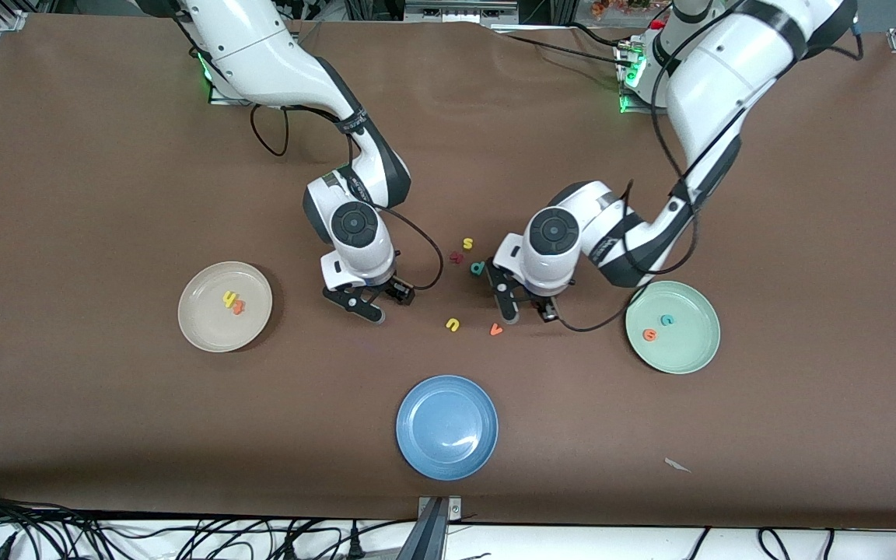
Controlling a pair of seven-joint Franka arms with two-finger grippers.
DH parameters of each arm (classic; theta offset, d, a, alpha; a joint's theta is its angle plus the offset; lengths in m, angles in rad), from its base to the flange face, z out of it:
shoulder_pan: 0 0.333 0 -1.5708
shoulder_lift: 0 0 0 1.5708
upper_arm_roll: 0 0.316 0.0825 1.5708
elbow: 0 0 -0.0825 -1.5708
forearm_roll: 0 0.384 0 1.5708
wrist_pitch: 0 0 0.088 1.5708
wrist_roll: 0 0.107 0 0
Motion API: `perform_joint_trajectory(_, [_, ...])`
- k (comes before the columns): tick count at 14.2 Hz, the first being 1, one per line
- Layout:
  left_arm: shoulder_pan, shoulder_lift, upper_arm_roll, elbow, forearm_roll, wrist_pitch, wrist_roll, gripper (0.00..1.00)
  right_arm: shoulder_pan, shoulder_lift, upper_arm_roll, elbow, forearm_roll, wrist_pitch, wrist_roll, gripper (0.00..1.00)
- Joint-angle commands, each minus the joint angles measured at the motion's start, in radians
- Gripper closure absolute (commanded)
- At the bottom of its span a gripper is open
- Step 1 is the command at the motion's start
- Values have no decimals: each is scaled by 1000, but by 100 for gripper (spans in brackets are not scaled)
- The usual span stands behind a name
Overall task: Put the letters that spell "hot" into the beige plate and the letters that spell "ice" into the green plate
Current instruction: 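Place the bar with the left gripper while the right gripper grasps the o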
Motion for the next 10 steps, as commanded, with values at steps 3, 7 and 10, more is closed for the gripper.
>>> perform_joint_trajectory(3, [130, -101, -10, -21, -27, -105, 11, 100, 12, 20, -1, 30, 31, 1, 16, 19])
perform_joint_trajectory(7, [262, -95, -9, -21, -30, -111, 25, 100, 23, 18, 0, 26, 47, 1, 17, 31])
perform_joint_trajectory(10, [368, -68, -4, -21, -31, -105, 112, 100, 23, 20, 0, 24, 47, -1, 13, 45])
